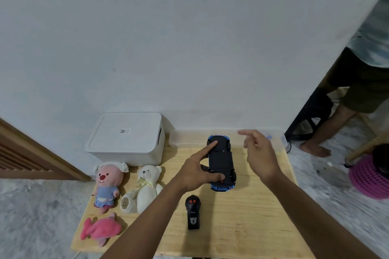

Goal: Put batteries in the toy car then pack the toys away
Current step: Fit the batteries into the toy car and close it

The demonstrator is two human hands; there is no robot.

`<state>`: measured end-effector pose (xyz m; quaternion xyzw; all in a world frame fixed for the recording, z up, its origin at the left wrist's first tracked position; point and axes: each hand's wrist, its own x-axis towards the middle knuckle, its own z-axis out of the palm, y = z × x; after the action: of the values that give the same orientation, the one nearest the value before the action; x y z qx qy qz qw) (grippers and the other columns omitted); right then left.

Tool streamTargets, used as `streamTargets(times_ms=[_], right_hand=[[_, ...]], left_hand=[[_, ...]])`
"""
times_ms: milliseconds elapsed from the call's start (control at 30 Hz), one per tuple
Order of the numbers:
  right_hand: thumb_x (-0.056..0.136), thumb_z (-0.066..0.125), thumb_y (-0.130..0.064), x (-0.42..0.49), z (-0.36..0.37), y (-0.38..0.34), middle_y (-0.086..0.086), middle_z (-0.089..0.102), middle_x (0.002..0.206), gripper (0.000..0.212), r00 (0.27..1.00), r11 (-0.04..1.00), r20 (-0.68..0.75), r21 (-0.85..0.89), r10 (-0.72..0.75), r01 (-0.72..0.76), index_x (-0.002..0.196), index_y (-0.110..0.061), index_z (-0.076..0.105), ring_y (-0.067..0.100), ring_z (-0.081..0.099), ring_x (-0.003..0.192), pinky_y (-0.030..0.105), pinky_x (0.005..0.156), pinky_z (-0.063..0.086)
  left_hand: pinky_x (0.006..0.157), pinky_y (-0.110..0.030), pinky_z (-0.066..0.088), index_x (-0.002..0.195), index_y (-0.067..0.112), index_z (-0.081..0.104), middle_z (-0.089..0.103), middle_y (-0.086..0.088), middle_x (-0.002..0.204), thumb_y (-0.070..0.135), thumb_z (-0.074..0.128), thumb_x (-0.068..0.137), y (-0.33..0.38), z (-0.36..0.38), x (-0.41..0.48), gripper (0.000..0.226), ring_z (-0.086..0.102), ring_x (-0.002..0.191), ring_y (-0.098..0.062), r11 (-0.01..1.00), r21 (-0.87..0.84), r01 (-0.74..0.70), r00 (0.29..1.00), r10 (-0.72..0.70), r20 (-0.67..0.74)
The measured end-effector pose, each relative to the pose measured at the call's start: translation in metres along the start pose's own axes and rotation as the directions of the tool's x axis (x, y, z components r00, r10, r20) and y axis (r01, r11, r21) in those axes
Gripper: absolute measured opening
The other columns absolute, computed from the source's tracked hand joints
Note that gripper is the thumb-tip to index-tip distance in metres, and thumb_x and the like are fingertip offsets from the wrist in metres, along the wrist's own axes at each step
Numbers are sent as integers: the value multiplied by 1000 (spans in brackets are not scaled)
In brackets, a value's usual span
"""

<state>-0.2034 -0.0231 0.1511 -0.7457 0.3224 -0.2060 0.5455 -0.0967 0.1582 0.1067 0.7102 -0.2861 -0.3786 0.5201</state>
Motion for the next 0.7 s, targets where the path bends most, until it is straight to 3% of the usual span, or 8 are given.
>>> streamTargets(times_ms=[100,167,233,300,367,467,567,700], right_hand=[[102,49,-24,-15,1,20,-7,62,80,30,994,966,110,-256,-9,37,123,-42,60,2,49,55,19,55,39],[98,58,-39,-22,-1,30,-15,65,104,38,980,928,191,-355,-46,113,132,-54,52,-2,59,88,22,75,46],[97,60,-44,-26,-1,36,-25,60,127,47,956,934,292,-332,-30,131,138,-60,44,-4,55,115,20,91,47],[97,62,-41,-28,-3,40,-28,56,136,51,939,942,343,-311,-15,129,139,-63,42,-3,52,124,15,95,45],[96,65,-37,-26,-7,42,-29,53,139,55,946,941,324,-314,-19,127,139,-63,42,0,50,129,20,102,45],[95,65,-39,-20,-10,45,-28,50,145,55,946,954,323,-283,-5,102,138,-65,42,2,47,135,30,110,44],[96,63,-40,-13,-11,46,-22,58,139,50,949,984,313,-175,22,35,136,-65,45,4,49,134,36,113,43],[98,63,-37,-9,-14,43,-10,66,130,45,939,998,338,-2,62,-65,133,-62,50,2,51,132,32,110,45]], left_hand=[[80,-27,60,155,47,38,52,9,147,11,89,79,-2,3,1,98,76,88,-8,1000,-7,-5,1000,5,-5],[81,-28,61,155,47,38,53,9,148,13,85,85,-3,5,3,91,76,92,-9,1000,-27,2,1000,-2,-7],[85,-34,63,153,51,40,54,10,149,18,71,98,-2,10,6,71,75,104,-14,997,-69,34,999,-35,-9],[99,-43,59,149,55,44,55,12,151,17,47,109,0,14,10,56,67,122,-18,997,-50,51,999,-51,-1],[110,-51,52,147,57,46,54,15,152,13,35,111,0,17,13,59,59,135,-20,999,29,20,1000,-20,2],[106,-52,54,150,54,44,55,15,152,13,38,112,2,24,15,56,59,136,-20,993,84,-80,997,82,-14],[93,-46,62,157,52,30,53,20,152,19,47,111,5,32,17,60,69,119,-13,981,104,-166,981,176,-88],[90,-39,63,158,59,9,67,5,136,33,52,108,3,36,20,71,69,121,-15,992,-79,-94,986,81,-146]])
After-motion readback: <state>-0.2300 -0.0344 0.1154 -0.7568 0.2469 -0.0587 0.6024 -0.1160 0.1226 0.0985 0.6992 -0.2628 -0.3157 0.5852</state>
